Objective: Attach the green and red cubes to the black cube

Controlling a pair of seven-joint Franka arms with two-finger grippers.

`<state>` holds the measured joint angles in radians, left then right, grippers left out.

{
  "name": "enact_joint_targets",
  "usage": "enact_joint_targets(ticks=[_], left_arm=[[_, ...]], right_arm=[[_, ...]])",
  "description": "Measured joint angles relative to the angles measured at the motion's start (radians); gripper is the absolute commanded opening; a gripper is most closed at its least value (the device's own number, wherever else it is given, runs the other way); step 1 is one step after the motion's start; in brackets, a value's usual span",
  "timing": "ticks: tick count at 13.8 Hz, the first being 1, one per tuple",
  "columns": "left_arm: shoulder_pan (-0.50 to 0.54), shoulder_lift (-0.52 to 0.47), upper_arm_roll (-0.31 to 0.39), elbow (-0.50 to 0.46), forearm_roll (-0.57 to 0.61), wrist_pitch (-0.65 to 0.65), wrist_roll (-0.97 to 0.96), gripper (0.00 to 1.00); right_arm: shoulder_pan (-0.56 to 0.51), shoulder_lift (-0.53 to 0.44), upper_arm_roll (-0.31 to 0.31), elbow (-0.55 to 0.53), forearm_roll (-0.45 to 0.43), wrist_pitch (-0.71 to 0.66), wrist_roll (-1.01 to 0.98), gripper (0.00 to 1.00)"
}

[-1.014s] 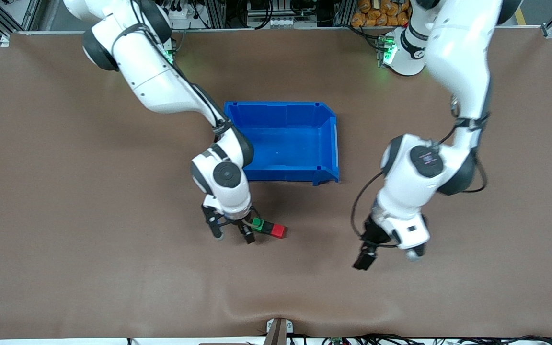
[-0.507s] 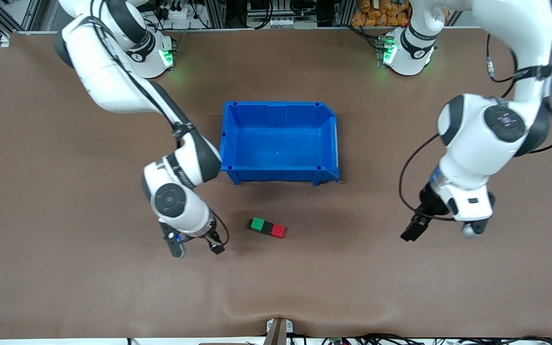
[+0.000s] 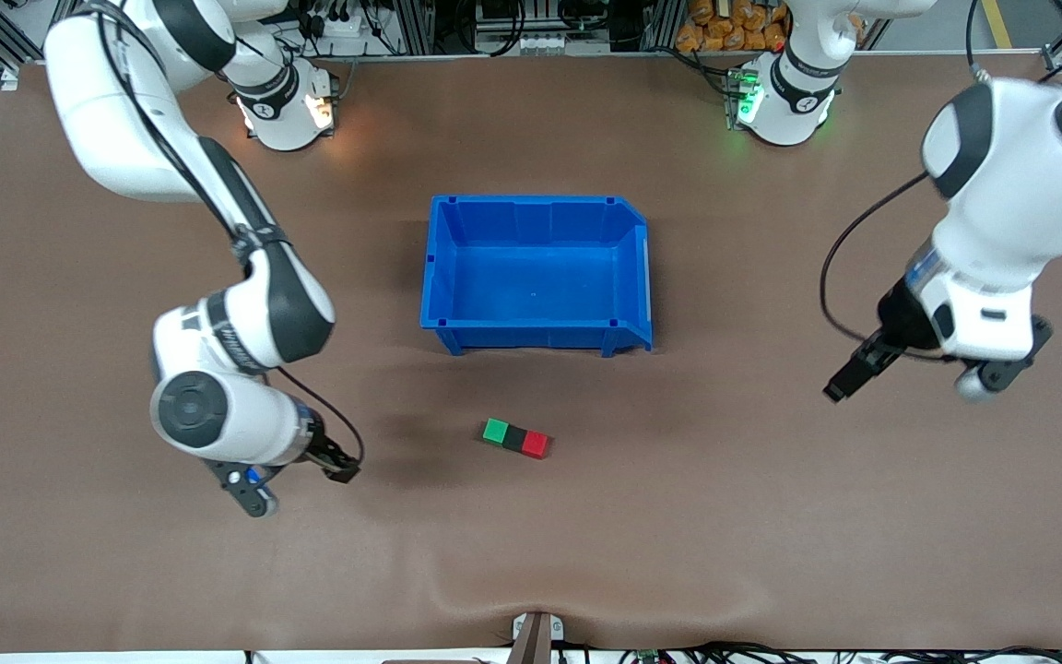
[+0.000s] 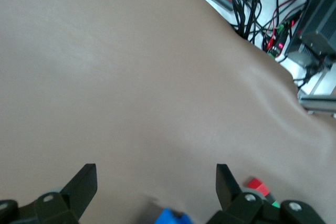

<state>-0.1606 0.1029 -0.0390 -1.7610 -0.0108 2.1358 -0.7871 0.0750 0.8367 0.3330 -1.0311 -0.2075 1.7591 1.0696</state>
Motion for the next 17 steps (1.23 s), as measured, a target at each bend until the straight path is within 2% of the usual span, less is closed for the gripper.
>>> enact_joint_targets(ticks=[2, 5, 11, 17], left_arm=[[0.056, -0.079, -0.048, -0.053, 0.000, -0.071, 0.130, 1.00], [0.113, -0.146, -0.097, -0.079, 0.000, -0.171, 0.310, 1.00], [0.129, -0.165, -0.094, -0.026, 0.034, -0.377, 0.653, 1.00], [0.155, -0.214, -0.094, 0.019, 0.075, -0.485, 0.786, 1.00]], right_arm=[[-0.035, -0.025, 0.016, 0.013, 0.000, -0.058, -0.098, 1.00], [-0.073, -0.070, 0.022, 0.021, 0.000, -0.134, -0.251, 1.00], [-0.136, -0.175, 0.025, 0.027, 0.000, -0.257, -0.481, 1.00], [-0.215, -0.286, 0.026, 0.028, 0.001, -0.362, -0.784, 1.00]])
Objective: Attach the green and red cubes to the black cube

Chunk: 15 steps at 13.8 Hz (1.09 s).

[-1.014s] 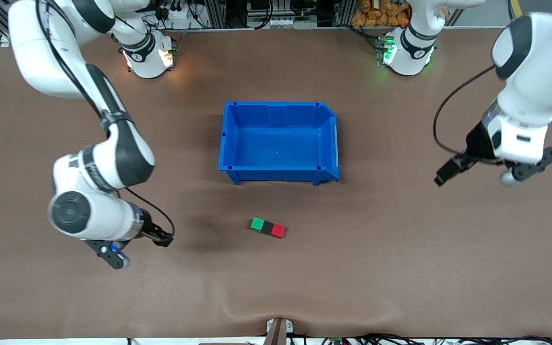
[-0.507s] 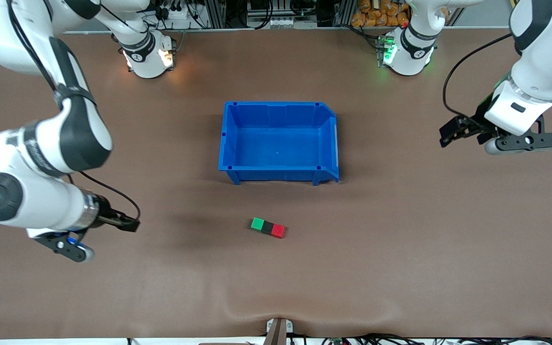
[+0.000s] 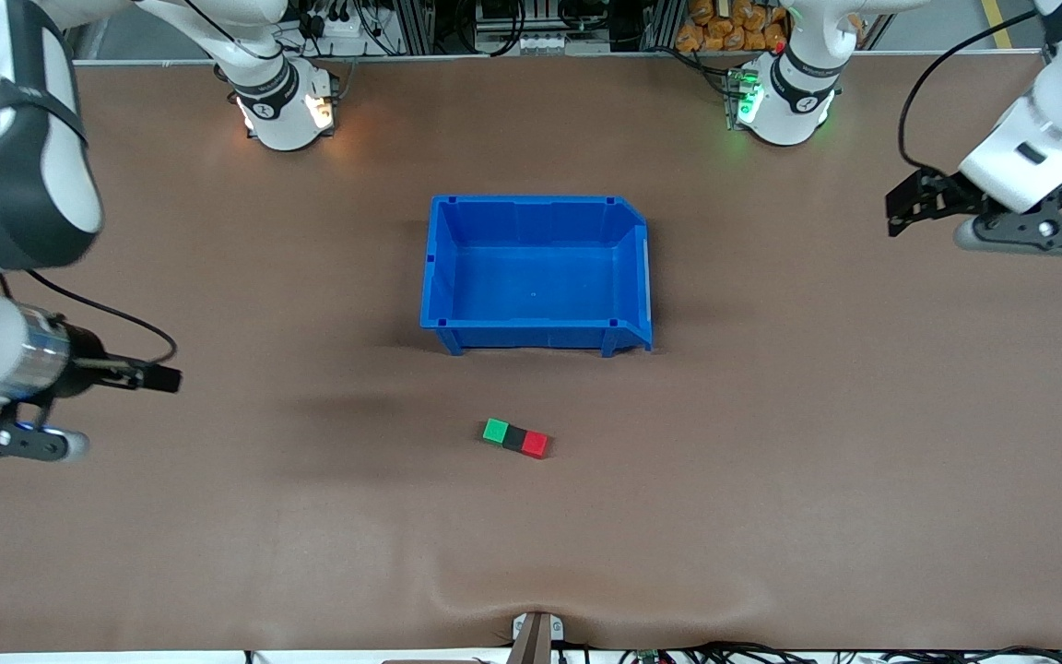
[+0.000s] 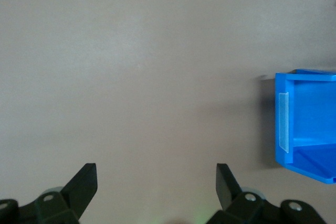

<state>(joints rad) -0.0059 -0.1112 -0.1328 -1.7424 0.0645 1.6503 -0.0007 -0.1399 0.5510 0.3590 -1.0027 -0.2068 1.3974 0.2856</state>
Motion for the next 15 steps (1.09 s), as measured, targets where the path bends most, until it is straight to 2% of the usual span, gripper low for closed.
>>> enact_joint_targets(ticks=[5, 11, 15], left_arm=[[0.009, 0.011, -0.001, 0.080, -0.028, -0.067, 0.008, 1.00], [0.014, 0.070, 0.001, 0.125, -0.051, -0.081, -0.035, 1.00], [0.023, 0.082, 0.028, 0.137, -0.051, -0.093, -0.042, 1.00]], right_arm=[[-0.005, -0.101, 0.007, -0.003, 0.004, -0.065, -0.056, 1.00], [-0.010, -0.117, 0.007, -0.003, 0.003, -0.110, -0.089, 1.00], [-0.072, -0.130, 0.007, -0.003, 0.026, -0.113, -0.185, 1.00]])
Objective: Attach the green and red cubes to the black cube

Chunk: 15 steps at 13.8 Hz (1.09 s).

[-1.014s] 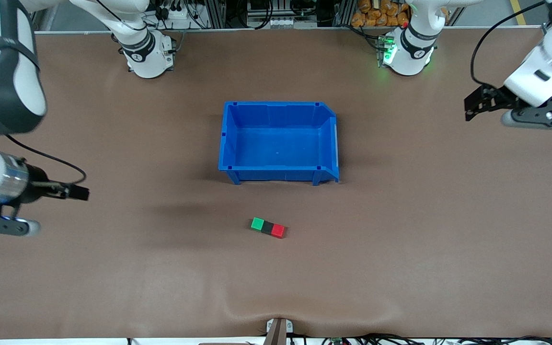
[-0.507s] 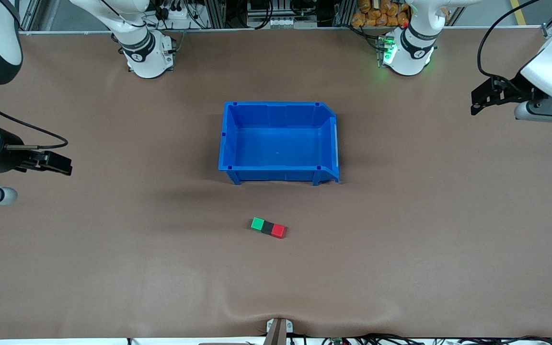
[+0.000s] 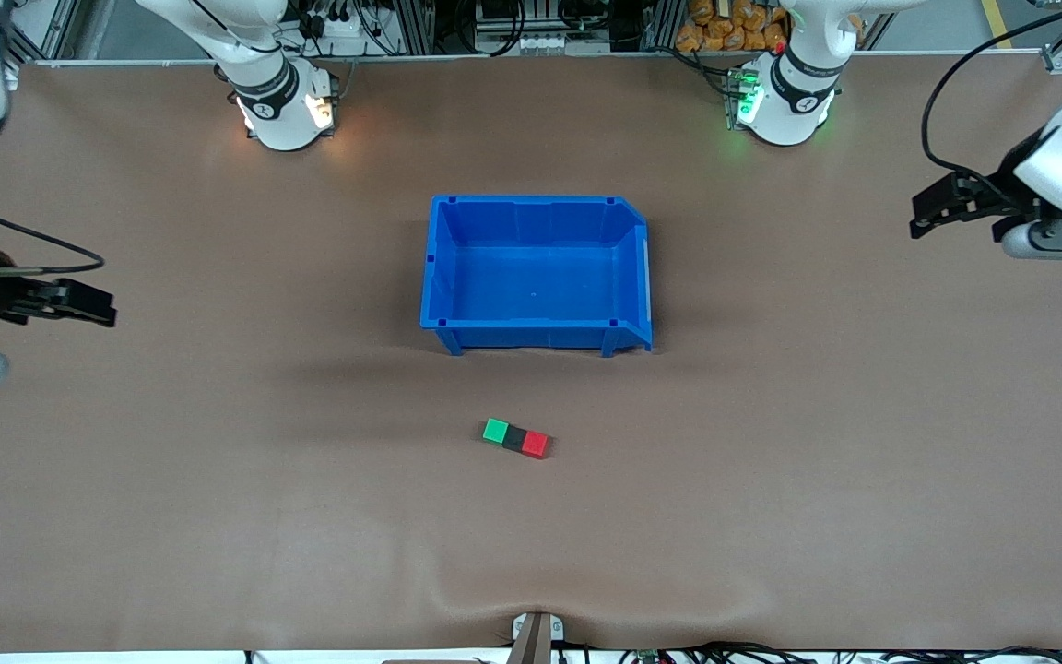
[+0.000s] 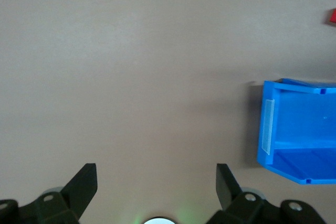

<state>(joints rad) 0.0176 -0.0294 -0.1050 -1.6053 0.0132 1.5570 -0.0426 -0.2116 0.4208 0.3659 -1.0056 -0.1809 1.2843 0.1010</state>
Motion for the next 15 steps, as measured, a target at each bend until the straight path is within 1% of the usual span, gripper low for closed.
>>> enact_joint_targets(ticks=[3, 5, 7, 9, 10, 11, 12, 15], left_arm=[[0.003, 0.000, 0.023, 0.001, 0.000, -0.044, 0.033, 1.00], [0.004, 0.000, 0.023, 0.002, 0.000, -0.049, 0.051, 1.00], [0.004, 0.000, 0.019, 0.003, 0.000, -0.049, 0.054, 1.00], [0.003, 0.000, 0.015, 0.004, 0.000, -0.050, 0.055, 1.00], [0.003, 0.000, 0.014, 0.005, 0.000, -0.050, 0.055, 1.00], [0.003, 0.000, 0.014, 0.006, 0.000, -0.050, 0.055, 1.00], [0.003, 0.000, 0.013, 0.007, 0.000, -0.050, 0.055, 1.00], [0.003, 0.000, 0.009, 0.008, 0.000, -0.050, 0.055, 1.00]], right_arm=[[-0.063, -0.032, -0.002, 0.001, 0.015, -0.026, -0.114, 1.00], [-0.064, -0.062, -0.031, 0.000, 0.017, -0.047, -0.177, 1.00], [-0.030, -0.092, -0.117, 0.000, 0.052, -0.050, -0.217, 1.00], [0.015, -0.121, -0.241, -0.005, 0.122, -0.054, -0.260, 1.00], [0.025, -0.135, -0.289, -0.014, 0.145, -0.055, -0.287, 1.00], [0.027, -0.152, -0.316, -0.031, 0.157, -0.056, -0.308, 1.00], [0.028, -0.174, -0.328, -0.059, 0.160, -0.056, -0.318, 1.00], [0.055, -0.277, -0.347, -0.217, 0.160, 0.002, -0.321, 1.00]])
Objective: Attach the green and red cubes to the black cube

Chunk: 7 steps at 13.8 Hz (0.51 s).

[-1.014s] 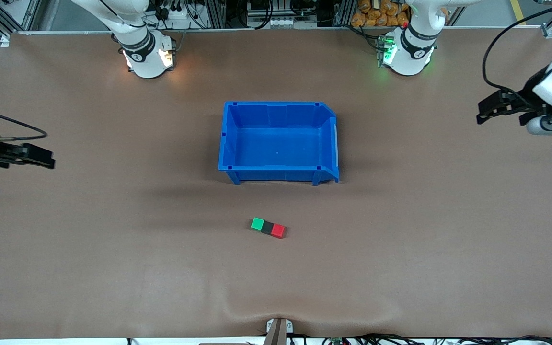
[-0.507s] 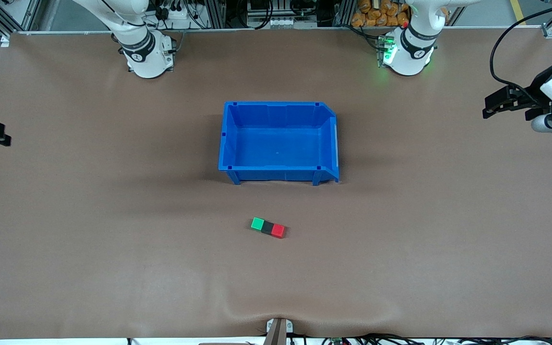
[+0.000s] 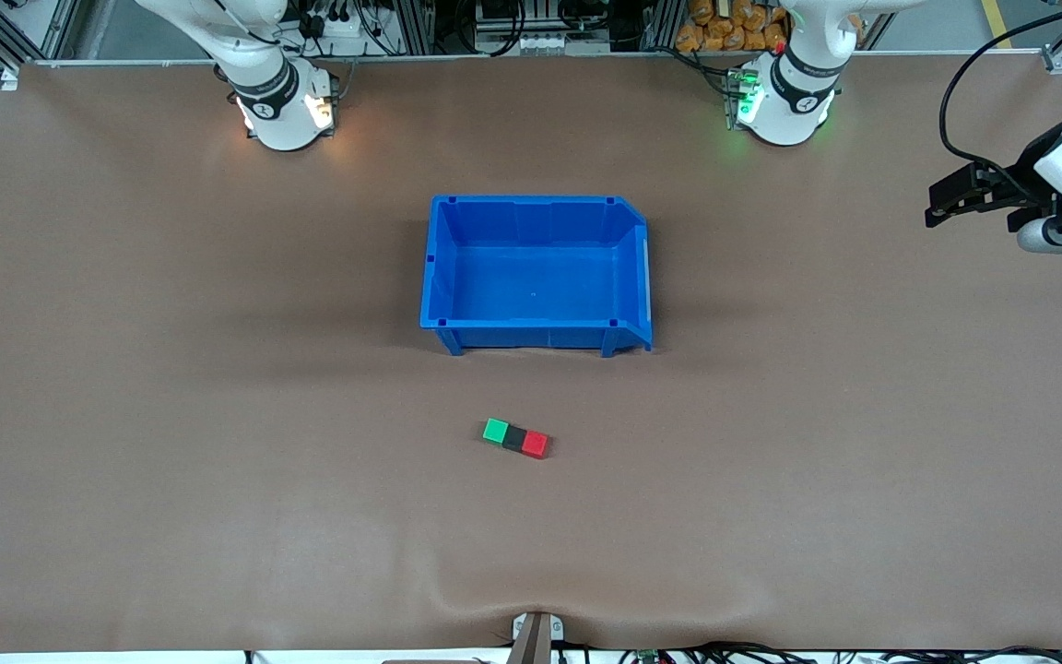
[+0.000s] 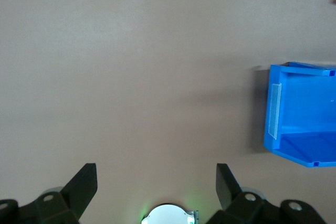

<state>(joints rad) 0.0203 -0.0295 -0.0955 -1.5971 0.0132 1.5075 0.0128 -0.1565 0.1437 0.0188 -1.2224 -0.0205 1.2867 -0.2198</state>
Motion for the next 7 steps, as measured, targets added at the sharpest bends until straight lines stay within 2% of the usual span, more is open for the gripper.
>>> enact_joint_targets(ticks=[4, 7], left_arm=[[0.000, 0.000, -0.001, 0.000, 0.000, 0.000, 0.000, 1.00], [0.000, 0.000, -0.001, 0.000, 0.000, 0.000, 0.000, 1.00]], right_arm=[[0.066, -0.141, -0.039, -0.222, -0.004, 0.110, 0.000, 1.00], [0.134, -0.175, -0.085, -0.271, -0.004, 0.131, 0.000, 1.00]])
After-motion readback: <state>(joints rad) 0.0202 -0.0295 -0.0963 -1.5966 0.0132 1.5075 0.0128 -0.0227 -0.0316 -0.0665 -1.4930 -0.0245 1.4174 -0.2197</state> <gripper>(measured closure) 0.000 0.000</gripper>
